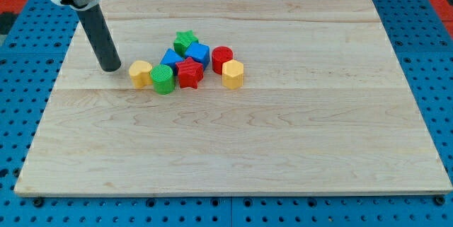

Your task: Move the yellow heart below the blue cube

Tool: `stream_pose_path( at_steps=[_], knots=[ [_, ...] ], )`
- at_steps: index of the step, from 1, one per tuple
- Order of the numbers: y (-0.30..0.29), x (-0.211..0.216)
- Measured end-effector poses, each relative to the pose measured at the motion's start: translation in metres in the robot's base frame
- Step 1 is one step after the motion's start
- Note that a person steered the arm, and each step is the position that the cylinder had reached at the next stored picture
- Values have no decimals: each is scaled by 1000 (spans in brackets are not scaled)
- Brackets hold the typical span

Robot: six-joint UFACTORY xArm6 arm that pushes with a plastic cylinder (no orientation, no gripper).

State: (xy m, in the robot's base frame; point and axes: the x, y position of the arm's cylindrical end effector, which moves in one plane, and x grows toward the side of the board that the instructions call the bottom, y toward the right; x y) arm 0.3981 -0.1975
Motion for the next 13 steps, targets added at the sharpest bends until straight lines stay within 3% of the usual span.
stream_pose_path(
  at_steps=[4,8,10,13],
  knots=[
    [9,14],
    [84,15],
    [129,-12],
    [188,-88]
  ],
)
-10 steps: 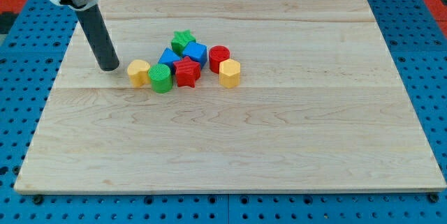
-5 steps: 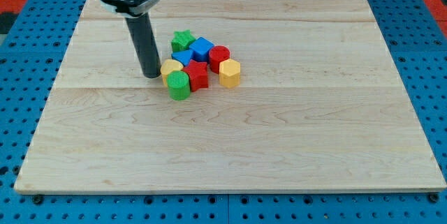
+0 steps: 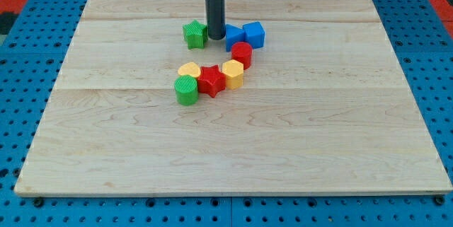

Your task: Move the yellow heart below the blue cube

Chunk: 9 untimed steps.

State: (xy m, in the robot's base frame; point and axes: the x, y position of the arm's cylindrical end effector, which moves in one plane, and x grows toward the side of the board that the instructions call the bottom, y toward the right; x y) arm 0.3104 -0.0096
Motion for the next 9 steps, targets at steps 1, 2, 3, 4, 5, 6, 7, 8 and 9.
stream_pose_path(
  at_steps=[1,2,3,4,5,6,7,8,9],
  knots=[
    [44,-5],
    [106,12],
    [159,40],
    [181,26],
    [134,-36],
    [56,-34],
    [7,-7],
    [31,31],
    [102,41]
  ],
)
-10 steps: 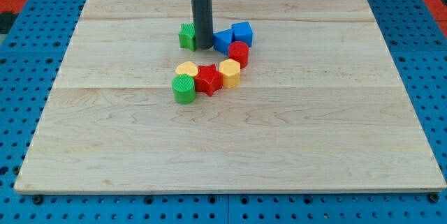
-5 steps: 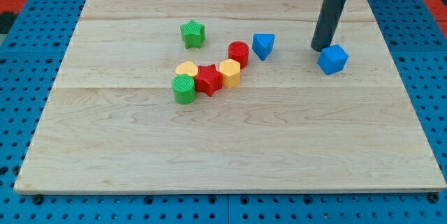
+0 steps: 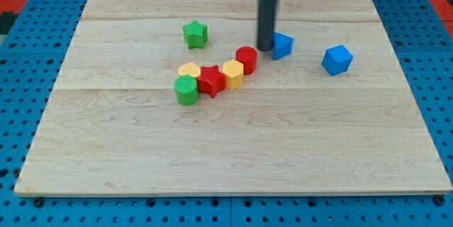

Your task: Move the yellow heart below the blue cube

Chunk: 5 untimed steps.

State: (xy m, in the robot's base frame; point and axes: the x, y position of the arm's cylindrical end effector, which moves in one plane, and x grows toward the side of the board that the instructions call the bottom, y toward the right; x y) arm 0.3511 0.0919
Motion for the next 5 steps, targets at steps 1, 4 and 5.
stream_pose_path(
  at_steps=[1,4,5],
  knots=[
    [42,9],
    [-46,31],
    [-85,28]
  ],
)
